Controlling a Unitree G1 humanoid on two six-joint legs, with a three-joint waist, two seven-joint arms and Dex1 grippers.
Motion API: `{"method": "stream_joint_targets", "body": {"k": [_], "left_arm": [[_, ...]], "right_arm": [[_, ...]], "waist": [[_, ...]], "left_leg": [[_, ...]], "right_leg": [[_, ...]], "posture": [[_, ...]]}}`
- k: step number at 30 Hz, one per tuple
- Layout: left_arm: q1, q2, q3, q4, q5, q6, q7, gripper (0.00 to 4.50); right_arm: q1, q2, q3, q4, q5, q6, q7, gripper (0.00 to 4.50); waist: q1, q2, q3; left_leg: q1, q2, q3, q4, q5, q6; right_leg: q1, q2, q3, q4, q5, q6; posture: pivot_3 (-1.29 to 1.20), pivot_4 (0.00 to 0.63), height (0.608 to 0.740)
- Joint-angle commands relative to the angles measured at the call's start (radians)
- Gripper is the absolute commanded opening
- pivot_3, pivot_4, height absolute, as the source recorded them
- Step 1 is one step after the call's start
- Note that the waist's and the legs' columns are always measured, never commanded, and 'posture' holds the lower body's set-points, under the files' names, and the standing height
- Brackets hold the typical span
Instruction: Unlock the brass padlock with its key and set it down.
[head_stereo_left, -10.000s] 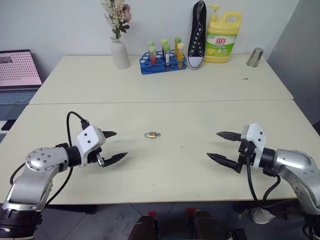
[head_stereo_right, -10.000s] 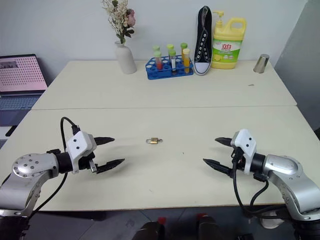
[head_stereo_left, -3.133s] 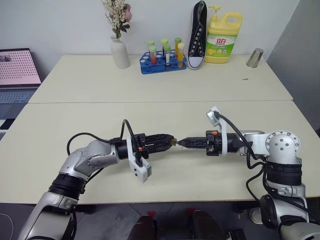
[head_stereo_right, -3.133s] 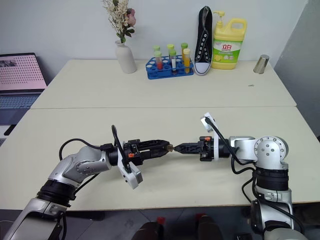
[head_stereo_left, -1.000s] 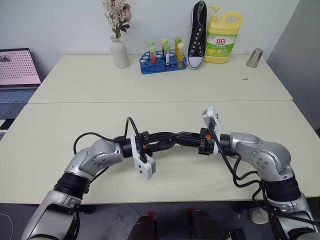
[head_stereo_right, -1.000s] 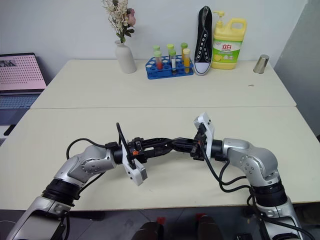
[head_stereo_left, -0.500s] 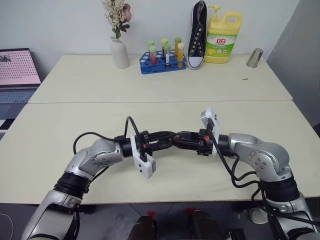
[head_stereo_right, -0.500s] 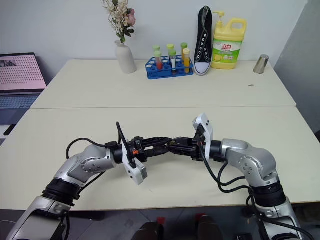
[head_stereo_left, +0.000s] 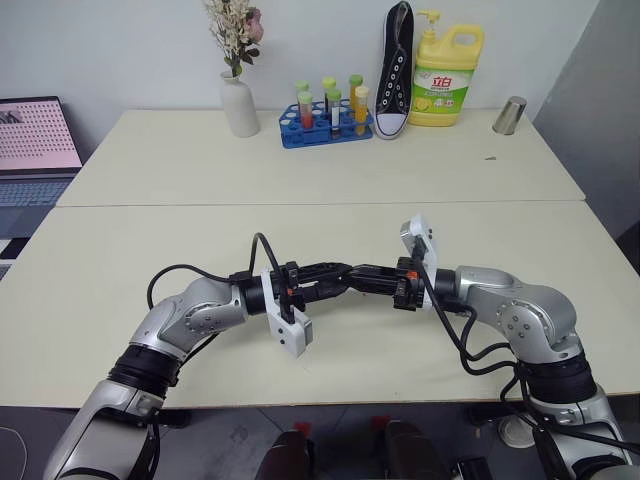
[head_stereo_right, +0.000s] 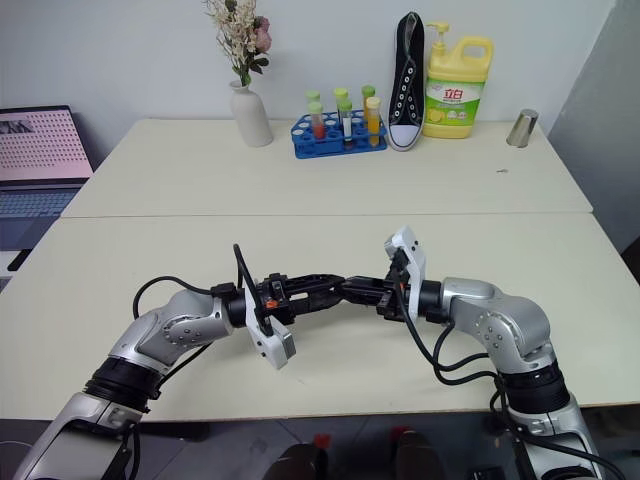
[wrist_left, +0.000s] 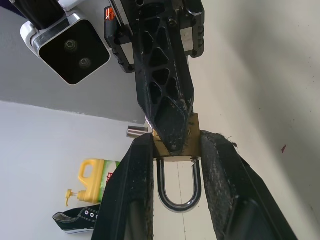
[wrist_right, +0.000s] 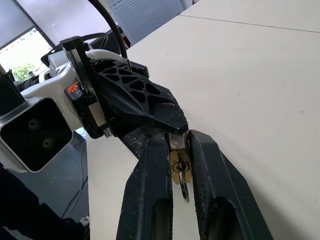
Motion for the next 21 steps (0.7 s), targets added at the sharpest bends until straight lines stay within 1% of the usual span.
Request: {"method": "stream_joint_targets", "body": {"k": [1, 8, 10, 12, 15, 18, 19, 21], "left_arm": [[-0.010, -0.006, 0.021, -0.018, -0.030, 0.012, 0.020, 0.96], [-0.002, -0.006, 0.011, -0.020, -0.078, 0.018, 0.003, 0.96], [0.006, 0.004, -0.002, -0.030, -0.135, 0.022, -0.026, 1.69], [0.014, 0.017, -0.012, -0.038, -0.190, 0.012, -0.051, 2.28], [0.029, 0.048, 0.006, -0.051, -0.226, 0.008, -0.075, 3.24], [0.041, 0.058, 0.019, -0.066, -0.277, 0.030, -0.087, 4.16], [0.045, 0.058, 0.018, -0.070, -0.292, 0.039, -0.093, 4.19], [0.072, 0.036, 0.026, -0.084, -0.405, 0.153, -0.117, 4.19]], "right_arm": [[-0.012, 0.006, -0.017, -0.023, 0.021, -0.010, 0.015, 0.17], [-0.017, 0.003, -0.021, -0.021, 0.025, -0.009, 0.022, 0.17], [-0.019, 0.000, -0.023, -0.021, 0.026, -0.008, 0.026, 0.17], [-0.020, -0.006, -0.026, -0.019, 0.025, -0.008, 0.033, 0.17], [-0.021, -0.033, -0.038, -0.014, 0.019, -0.009, 0.053, 0.17], [-0.018, -0.058, -0.041, -0.015, 0.013, -0.015, 0.069, 0.17], [-0.018, -0.061, -0.042, -0.014, 0.014, -0.016, 0.071, 0.17], [-0.013, -0.081, -0.050, -0.021, 0.015, -0.018, 0.081, 0.17]], "waist": [[0.000, 0.000, 0.000], [0.000, 0.000, 0.000], [0.000, 0.000, 0.000], [0.000, 0.000, 0.000], [0.000, 0.000, 0.000], [0.000, 0.000, 0.000], [0.000, 0.000, 0.000], [0.000, 0.000, 0.000]], "left_leg": [[0.000, 0.000, 0.000, 0.000, 0.000, 0.000], [0.000, 0.000, 0.000, 0.000, 0.000, 0.000], [0.000, 0.000, 0.000, 0.000, 0.000, 0.000], [0.000, 0.000, 0.000, 0.000, 0.000, 0.000], [0.000, 0.000, 0.000, 0.000, 0.000, 0.000], [0.000, 0.001, 0.000, 0.000, 0.000, 0.000], [0.000, 0.001, 0.000, 0.000, 0.000, 0.000], [0.000, 0.000, 0.000, 0.000, 0.000, 0.000]], "right_leg": [[0.000, 0.000, 0.000, 0.000, 0.000, 0.000], [0.000, 0.000, 0.000, 0.000, 0.000, 0.000], [0.000, 0.000, 0.000, 0.000, 0.000, 0.000], [0.000, 0.000, 0.000, 0.000, 0.000, 0.000], [0.000, 0.000, 0.000, 0.000, 0.000, 0.000], [0.000, -0.001, 0.000, 0.000, 0.000, 0.000], [0.000, -0.001, 0.000, 0.000, 0.000, 0.000], [0.000, -0.001, 0.000, 0.000, 0.000, 0.000]], "posture": [[0.00, 0.150, 0.740], [0.00, 0.150, 0.740], [0.00, 0.150, 0.740], [0.00, 0.150, 0.740], [0.00, 0.150, 0.740], [0.00, 0.150, 0.740], [0.00, 0.150, 0.740], [0.00, 0.150, 0.740]]}}
